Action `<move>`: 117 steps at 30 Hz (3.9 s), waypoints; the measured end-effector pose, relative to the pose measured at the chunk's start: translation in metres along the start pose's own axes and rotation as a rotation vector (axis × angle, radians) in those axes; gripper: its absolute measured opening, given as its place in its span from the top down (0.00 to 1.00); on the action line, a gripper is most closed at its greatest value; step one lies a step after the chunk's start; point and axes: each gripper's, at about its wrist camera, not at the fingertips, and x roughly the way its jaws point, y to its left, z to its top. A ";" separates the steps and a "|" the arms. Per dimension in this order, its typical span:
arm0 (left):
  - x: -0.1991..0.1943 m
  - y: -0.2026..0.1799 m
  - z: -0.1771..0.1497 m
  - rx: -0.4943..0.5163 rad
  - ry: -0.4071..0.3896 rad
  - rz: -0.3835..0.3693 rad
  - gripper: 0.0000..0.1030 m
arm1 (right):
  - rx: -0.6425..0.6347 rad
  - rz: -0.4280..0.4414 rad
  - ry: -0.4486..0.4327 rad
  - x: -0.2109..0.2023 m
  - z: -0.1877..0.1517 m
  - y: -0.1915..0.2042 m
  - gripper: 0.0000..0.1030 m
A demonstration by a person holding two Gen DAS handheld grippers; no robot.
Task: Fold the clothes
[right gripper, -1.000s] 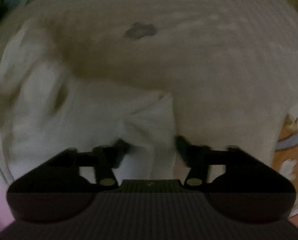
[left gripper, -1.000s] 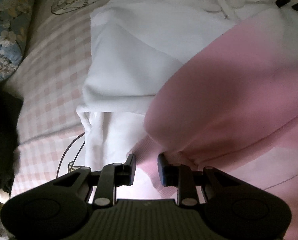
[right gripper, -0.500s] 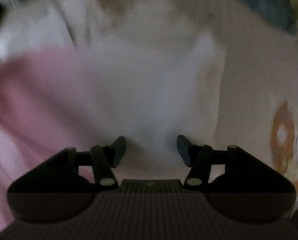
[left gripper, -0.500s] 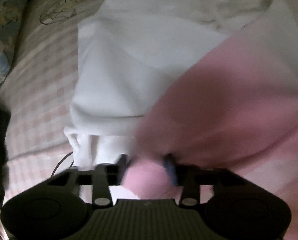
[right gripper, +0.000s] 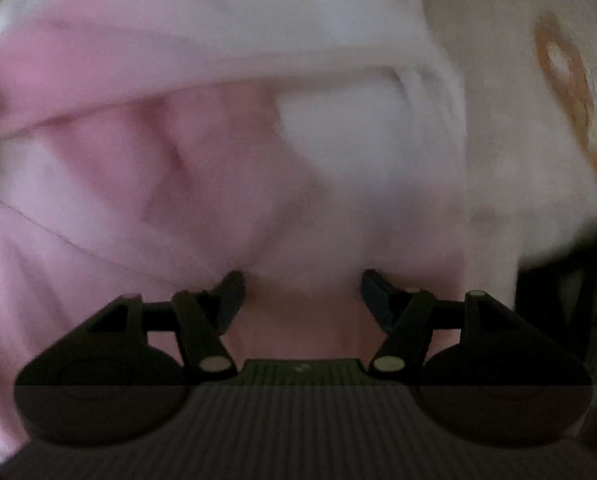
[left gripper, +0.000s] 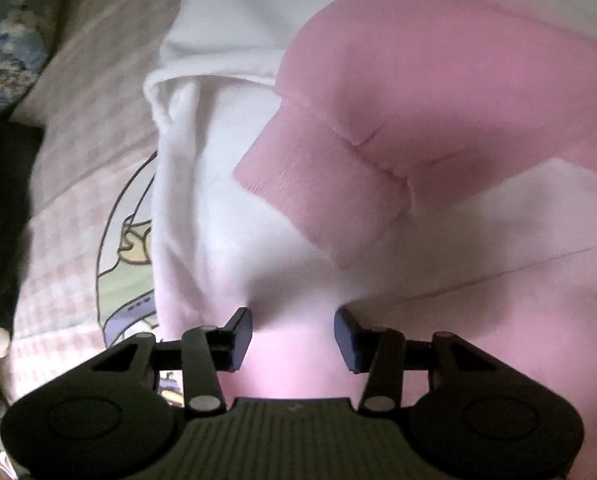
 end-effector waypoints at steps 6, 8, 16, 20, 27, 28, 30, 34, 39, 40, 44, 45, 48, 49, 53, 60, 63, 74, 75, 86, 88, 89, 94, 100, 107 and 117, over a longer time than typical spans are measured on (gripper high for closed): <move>0.006 -0.003 0.004 -0.052 0.020 0.005 0.53 | -0.067 0.030 -0.349 -0.078 0.061 0.019 0.35; 0.007 -0.002 0.008 -0.057 0.032 0.001 0.53 | -0.099 0.079 -0.465 -0.088 0.113 0.021 0.34; 0.016 0.014 0.008 -0.134 0.035 -0.059 0.50 | 0.046 0.191 -0.380 -0.003 0.379 0.007 0.34; 0.018 0.014 0.008 -0.140 0.020 -0.061 0.50 | 0.181 0.181 -0.214 0.063 0.423 0.008 0.34; 0.023 0.017 0.011 -0.160 0.022 -0.077 0.47 | 0.200 0.252 -0.271 0.064 0.412 0.014 0.74; 0.023 0.017 0.013 -0.162 0.026 -0.081 0.47 | 0.191 0.275 -0.339 0.042 0.401 0.013 0.75; 0.024 0.018 0.015 -0.162 0.031 -0.085 0.46 | 0.175 0.321 -0.476 -0.002 0.380 0.012 0.81; 0.026 0.017 0.019 -0.158 0.035 -0.083 0.46 | -0.056 0.278 -0.700 -0.083 0.277 0.027 0.80; 0.026 0.015 0.022 -0.158 0.042 -0.083 0.47 | -0.650 0.150 -0.486 -0.069 0.110 0.072 0.70; 0.027 0.016 0.023 -0.165 0.047 -0.089 0.47 | -0.706 0.138 -0.396 -0.058 0.082 0.077 0.70; 0.023 0.022 0.027 -0.204 0.064 -0.116 0.51 | -0.611 0.104 -0.278 -0.060 0.034 0.066 0.60; 0.020 0.023 0.029 -0.213 0.060 -0.122 0.52 | -0.538 0.087 -0.283 -0.067 0.031 0.058 0.50; -0.001 0.026 0.037 -0.246 0.007 -0.152 0.52 | -0.271 0.061 -0.306 -0.076 0.051 0.025 0.31; -0.012 0.029 0.042 -0.262 -0.025 -0.175 0.52 | -0.180 0.076 -0.304 -0.076 0.060 0.013 0.32; -0.051 0.040 0.055 -0.310 -0.142 -0.287 0.50 | 0.181 0.266 -0.241 -0.056 0.115 -0.016 0.32; -0.056 0.000 0.059 -0.204 -0.190 -0.421 0.48 | 0.485 0.515 -0.122 -0.017 0.145 0.002 0.30; -0.042 -0.025 0.063 -0.195 -0.145 -0.409 0.48 | 0.402 0.468 -0.093 -0.014 0.150 0.032 0.30; -0.022 -0.044 0.084 -0.178 -0.146 -0.367 0.42 | 0.366 0.397 -0.212 -0.001 0.174 0.058 0.91; -0.022 -0.048 0.087 -0.170 -0.160 -0.355 0.43 | 0.374 0.419 -0.235 -0.011 0.175 0.058 0.91; -0.190 -0.020 0.063 -0.112 -0.479 -0.170 0.81 | 0.637 0.799 -0.240 -0.069 0.167 -0.026 0.92; -0.194 -0.038 0.047 -0.033 -0.446 -0.195 0.76 | 0.587 0.706 -0.233 -0.063 0.161 -0.035 0.92; -0.194 -0.049 0.034 0.005 -0.408 -0.210 0.74 | 0.549 0.633 -0.219 -0.057 0.159 -0.037 0.92; -0.163 -0.062 -0.002 0.077 -0.219 -0.233 0.74 | 0.392 0.152 -0.047 -0.017 0.140 -0.033 0.88; -0.172 -0.029 0.037 0.009 -0.371 -0.257 0.74 | 0.420 0.340 -0.320 -0.074 0.115 -0.024 0.87; -0.162 -0.001 0.101 -0.074 -0.475 -0.423 0.69 | 0.205 0.625 -0.237 -0.037 0.124 0.057 0.87; -0.004 -0.039 0.096 -0.024 -0.138 -0.322 0.72 | 0.155 0.467 -0.191 -0.007 0.086 0.099 0.90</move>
